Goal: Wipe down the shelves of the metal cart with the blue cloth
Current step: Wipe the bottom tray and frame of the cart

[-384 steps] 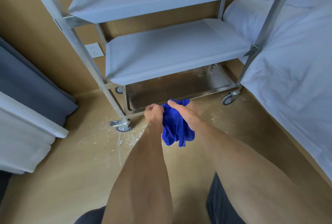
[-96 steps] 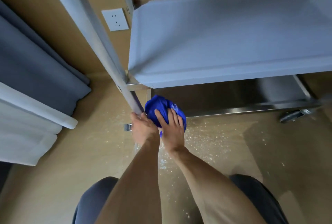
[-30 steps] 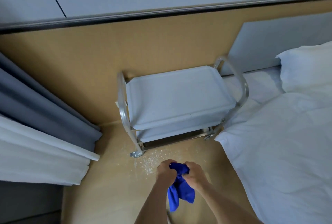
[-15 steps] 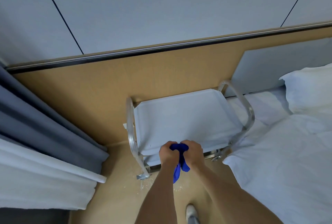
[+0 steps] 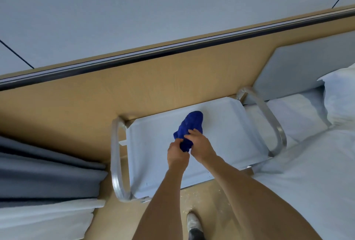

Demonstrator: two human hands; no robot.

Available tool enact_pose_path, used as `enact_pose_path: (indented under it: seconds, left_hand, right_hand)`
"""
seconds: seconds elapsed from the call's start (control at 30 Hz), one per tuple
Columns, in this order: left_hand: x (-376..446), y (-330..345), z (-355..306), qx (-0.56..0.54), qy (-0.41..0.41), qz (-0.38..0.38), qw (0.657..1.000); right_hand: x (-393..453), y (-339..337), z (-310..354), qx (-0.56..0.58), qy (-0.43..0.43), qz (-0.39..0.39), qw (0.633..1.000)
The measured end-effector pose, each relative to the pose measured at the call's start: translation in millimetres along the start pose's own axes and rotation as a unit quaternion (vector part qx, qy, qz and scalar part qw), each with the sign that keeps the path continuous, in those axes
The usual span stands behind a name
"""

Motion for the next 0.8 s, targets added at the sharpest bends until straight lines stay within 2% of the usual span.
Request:
enact_pose_path:
  seconds: [0.07,0.13,0.27,0.43,0.6,0.8]
  left_hand:
    - [-0.1,19.3,34.7,0.146,-0.008,0.066,0.987]
    - [-4.0,19.5,61.8,0.213,-0.028,0.099,0.972]
    - [9.2,-16.6,78.0,0.240,-0.062,0.065,0.967]
    - [32.9,-74.4,66.7,0.247,-0.059,-0.002,0.967]
    - [55.7,-119.8,64.7,0.341,-0.012,-0.036,0.939]
    - [72.9,-163.4,78.9,0.409,0.049,-0.047,0.910]
  right_hand:
    - [-6.3,52.7,-33.2,-0.092,0.033,0.134,0.986]
    - [-23.7,85.6,-59.9,-0.096,0.100,0.202,0.969]
    - [-25.1,96.0,-71.2,-0.097,0.170,0.174,0.965]
    - [-5.6,96.0,-33.1,-0.121,0.167,0.155,0.966]
    - [-12.8,134.4,35.7,-0.081,0.115,0.216,0.966]
    - [-44.3,217.6,119.7,0.029,0.087,0.287,0.953]
Point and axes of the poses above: each hand's wrist, its own x-axis towards the middle knuckle, its own y-axis out of the palm, z = x × y, the point moved 10 cm from there along x, towards the middle knuckle, and after that the axes turned 6 degrees about -z, right-handed, at the moved point
